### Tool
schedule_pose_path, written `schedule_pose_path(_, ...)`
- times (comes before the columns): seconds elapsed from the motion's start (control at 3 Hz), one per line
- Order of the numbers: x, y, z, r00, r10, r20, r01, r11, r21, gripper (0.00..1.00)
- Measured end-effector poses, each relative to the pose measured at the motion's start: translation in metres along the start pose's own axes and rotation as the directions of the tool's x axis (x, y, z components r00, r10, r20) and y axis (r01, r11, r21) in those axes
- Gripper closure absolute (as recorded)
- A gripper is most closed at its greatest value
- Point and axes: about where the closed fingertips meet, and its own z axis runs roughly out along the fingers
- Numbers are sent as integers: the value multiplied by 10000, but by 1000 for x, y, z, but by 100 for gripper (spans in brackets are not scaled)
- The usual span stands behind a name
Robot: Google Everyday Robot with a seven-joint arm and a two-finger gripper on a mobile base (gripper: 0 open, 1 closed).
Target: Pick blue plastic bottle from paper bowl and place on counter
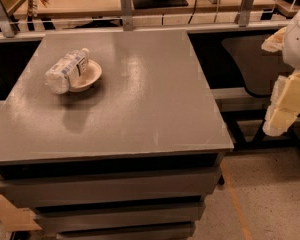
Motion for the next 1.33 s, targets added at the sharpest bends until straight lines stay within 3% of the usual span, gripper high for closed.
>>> schedule_pose_path(0.33, 0, 0, 0, 10000, 0, 1, 0, 10000, 2, 0)
schedule_pose_path(0.67, -33, -17, -2, 9881, -1535, 80, 1536, 9881, -107, 0)
schedule_pose_path(1.0, -125, -65, 4, 8864, -4623, 240, 4627, 8864, -126, 0)
schedule_pose_path(1.33, -205, -100, 20, 7718, -6333, 575, 6327, 7738, 302, 0)
